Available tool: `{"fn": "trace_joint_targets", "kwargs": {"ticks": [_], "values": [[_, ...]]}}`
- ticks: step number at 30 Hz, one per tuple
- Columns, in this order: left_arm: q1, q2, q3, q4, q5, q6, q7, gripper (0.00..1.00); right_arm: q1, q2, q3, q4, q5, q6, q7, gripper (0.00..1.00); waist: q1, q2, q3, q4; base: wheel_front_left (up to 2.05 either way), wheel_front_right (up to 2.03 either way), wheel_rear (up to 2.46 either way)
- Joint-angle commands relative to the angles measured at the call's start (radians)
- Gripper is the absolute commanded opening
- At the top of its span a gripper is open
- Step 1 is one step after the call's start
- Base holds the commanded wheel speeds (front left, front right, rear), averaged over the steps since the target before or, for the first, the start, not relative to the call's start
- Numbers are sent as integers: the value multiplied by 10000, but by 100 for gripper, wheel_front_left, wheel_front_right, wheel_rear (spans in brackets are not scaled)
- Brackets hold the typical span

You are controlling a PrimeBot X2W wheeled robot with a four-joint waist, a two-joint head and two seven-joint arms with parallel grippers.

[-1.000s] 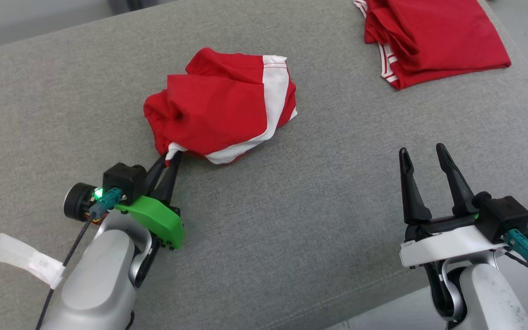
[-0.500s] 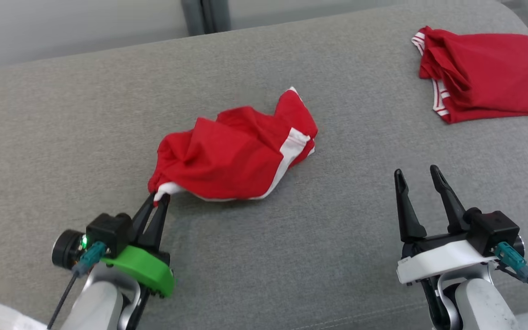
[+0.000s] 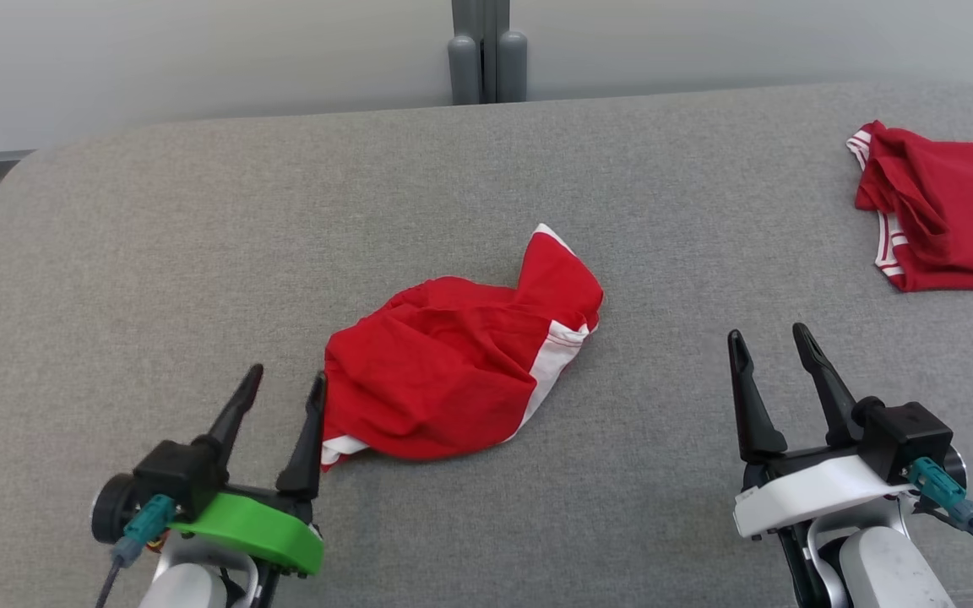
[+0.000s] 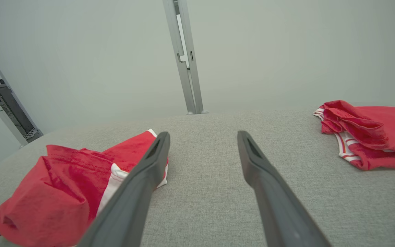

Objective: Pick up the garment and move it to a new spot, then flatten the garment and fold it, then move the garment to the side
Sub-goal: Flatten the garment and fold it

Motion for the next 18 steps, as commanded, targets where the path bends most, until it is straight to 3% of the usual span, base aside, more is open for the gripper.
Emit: {"fn": "trace_joint_targets", "kwargs": {"ticks": [1, 10, 18], "values": [[10, -21, 235, -235, 90, 31, 3, 100, 100, -21, -9, 31, -36, -17, -26, 100, 0, -1, -151, 125, 0, 0, 0], [584, -240, 2160, -1436, 307, 217, 3, 100, 198, -21, 28, 30, 61, -17, -26, 100, 0, -1, -344, 95, 0, 0, 0], [1369, -523, 3181, -1370, 623, 180, 3, 100, 430, -21, -97, 112, -43, -17, -26, 100, 0, -1, -440, 250, 0, 0, 0]]}}
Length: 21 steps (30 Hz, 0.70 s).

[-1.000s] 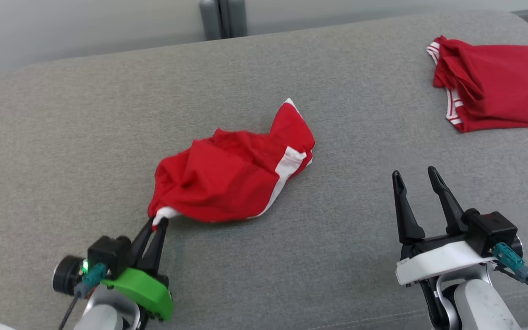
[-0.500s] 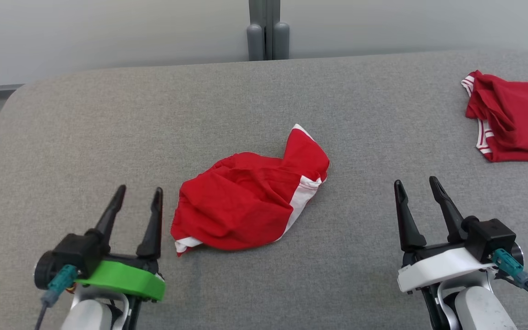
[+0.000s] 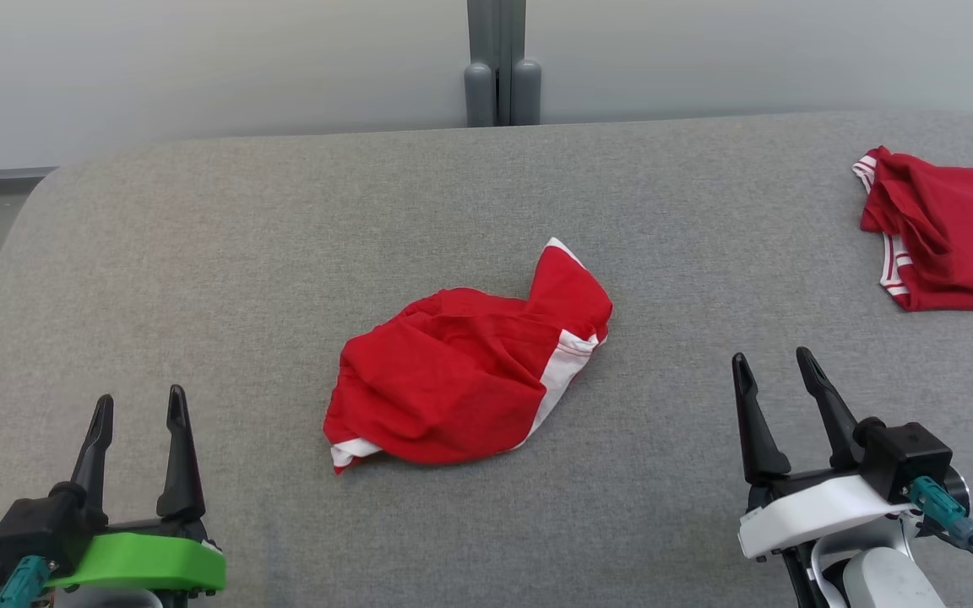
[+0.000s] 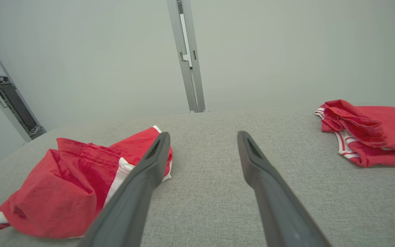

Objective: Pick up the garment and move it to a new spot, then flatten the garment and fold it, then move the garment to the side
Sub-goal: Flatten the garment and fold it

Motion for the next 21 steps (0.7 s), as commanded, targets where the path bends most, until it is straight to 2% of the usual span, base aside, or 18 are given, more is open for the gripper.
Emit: {"fn": "trace_joint_targets", "kwargs": {"ticks": [1, 10, 21], "values": [[139, -75, 127, 51, 115, -62, 3, 100, 97, -21, -15, 68, 2, -17, -26, 100, 0, 0, -17, 119, 0, 0, 0], [-153, -410, 238, 266, 392, -271, 3, 100, -712, -131, 836, 849, -249, -17, -26, 100, 0, 0, 51, 655, 0, 0, 0], [-635, -661, 11, 542, 455, -420, 3, 100, -2541, -412, 1635, 2984, -388, -17, -26, 100, 0, 0, 520, 1757, 0, 0, 0]]}}
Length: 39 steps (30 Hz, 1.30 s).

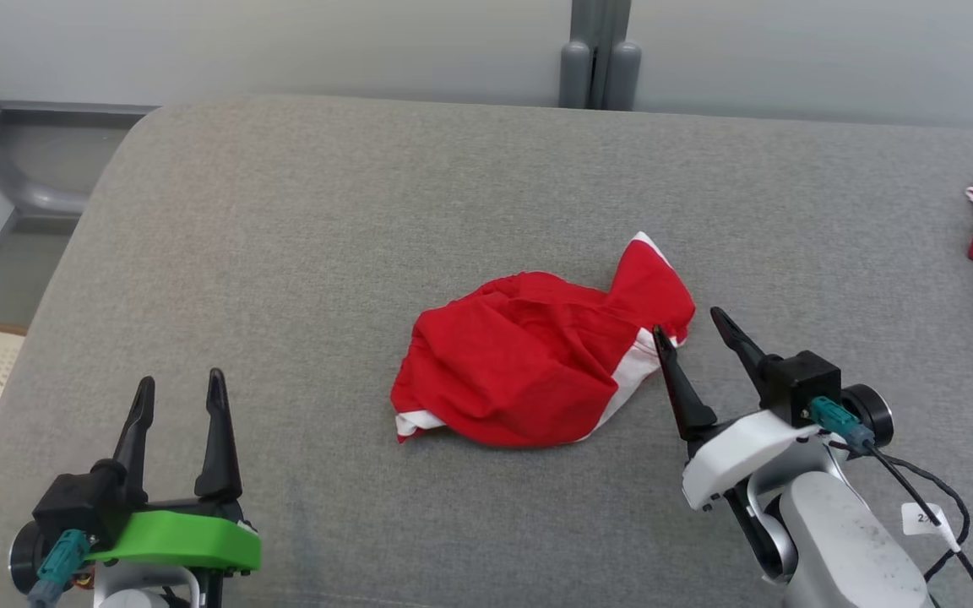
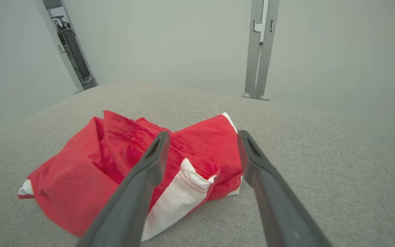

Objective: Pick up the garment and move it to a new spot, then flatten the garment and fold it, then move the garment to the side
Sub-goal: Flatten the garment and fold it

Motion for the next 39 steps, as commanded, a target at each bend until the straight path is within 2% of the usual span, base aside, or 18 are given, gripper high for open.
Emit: {"fn": "trace_joint_targets", "kwargs": {"ticks": [1, 9, 12, 14, 20, 26, 33, 39], "values": [[-210, -31, -5, 44, 1, -44, 3, 100, -213, -119, -16, 240, -73, -17, -26, 100, 0, 0, 264, 464, 0, 0, 0], [-456, -117, -43, 176, 26, -70, 3, 100, -678, -261, -417, 1799, -123, -17, -26, 100, 0, 0, 578, 1290, 0, 0, 0], [-475, -123, -38, 140, 8, -70, 3, 100, -707, -205, -496, 1998, -118, -17, -26, 100, 0, 0, 617, 1438, 0, 0, 0], [-462, -127, -56, 135, -13, -72, 3, 100, -710, -163, -478, 2129, -28, -17, -26, 0, 0, 0, 634, 1473, 0, 0, 0], [-448, -87, 26, 193, -35, -73, 3, 100, -733, -94, -596, 2001, 78, -17, -26, 0, 0, 0, 573, 1230, 0, 0, 0], [-302, -11, -60, 227, -44, -74, 5, 100, -566, -212, -1097, 1315, 127, -19, -26, 0, 0, 0, 423, 485, 0, 0, 0], [-133, -26, -202, 308, -49, -74, 3, 100, 284, -399, -1992, 608, 776, -17, -25, 0, 0, 0, 243, -447, 0, 0, 0], [-90, -78, -385, 372, -55, -75, 4, 100, 1381, -578, -2723, 217, 1425, -17, -25, 0, 0, 0, 123, -763, 0, 0, 0]]}}
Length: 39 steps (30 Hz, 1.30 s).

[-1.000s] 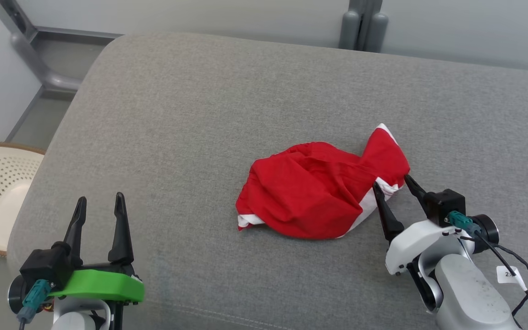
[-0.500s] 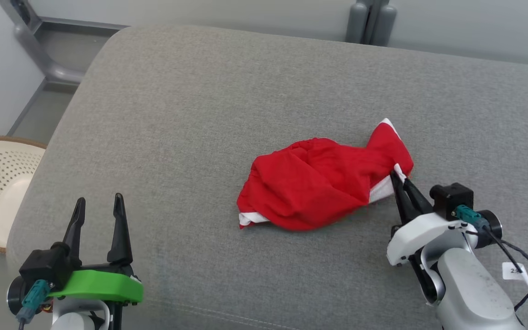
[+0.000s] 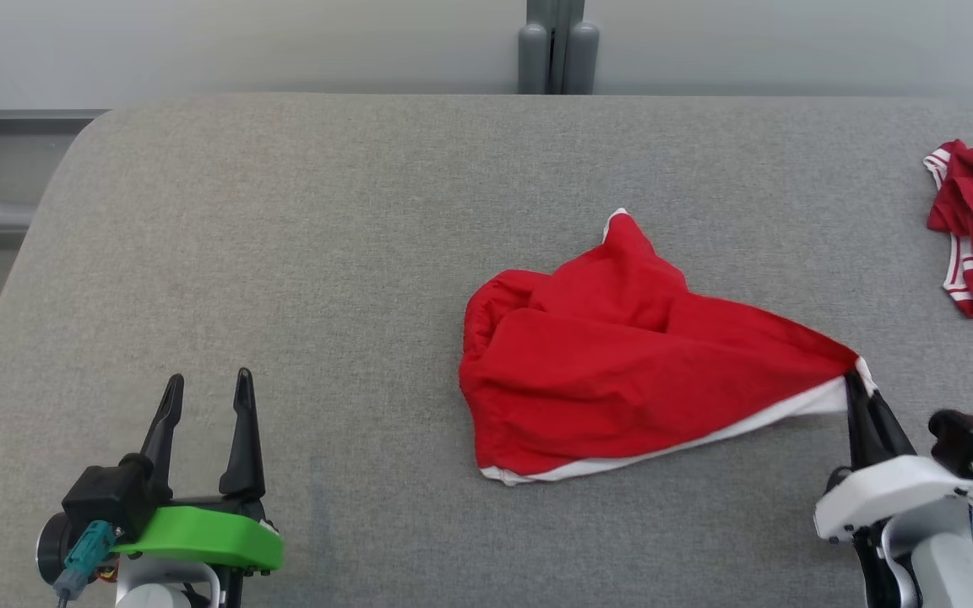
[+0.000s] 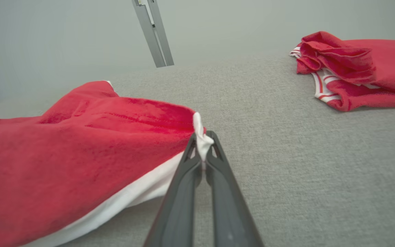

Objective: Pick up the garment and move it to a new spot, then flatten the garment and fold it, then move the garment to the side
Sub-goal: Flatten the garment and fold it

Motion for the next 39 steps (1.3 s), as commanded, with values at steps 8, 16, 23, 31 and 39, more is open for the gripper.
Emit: {"fn": "trace_joint_targets", "kwargs": {"ticks": [8, 16, 23, 31, 39], "values": [[300, -27, -22, 66, -28, -33, 4, 100, 779, 125, -249, -118, 562, -17, -4, 100, 0, 0, -346, -378, 0, 0, 0], [402, 49, 5, 43, 72, -33, 4, 100, 546, 303, -196, -1119, -138, -17, -21, 100, 0, 0, -636, -533, 0, 0, 0], [529, 47, 66, -2, 126, -33, 4, 100, 887, 527, 93, -2622, -659, -17, -24, 100, 0, 0, -770, -635, 0, 0, 0], [608, 80, 152, -24, 127, -33, 4, 100, 1377, 728, 519, -3968, -992, -17, -23, 100, 0, 0, -830, -790, 0, 0, 0], [746, 101, 261, -95, 190, -33, 4, 100, 1853, 813, 992, -4758, -1185, -17, -24, 100, 0, 0, -896, -946, 0, 0, 0]]}}
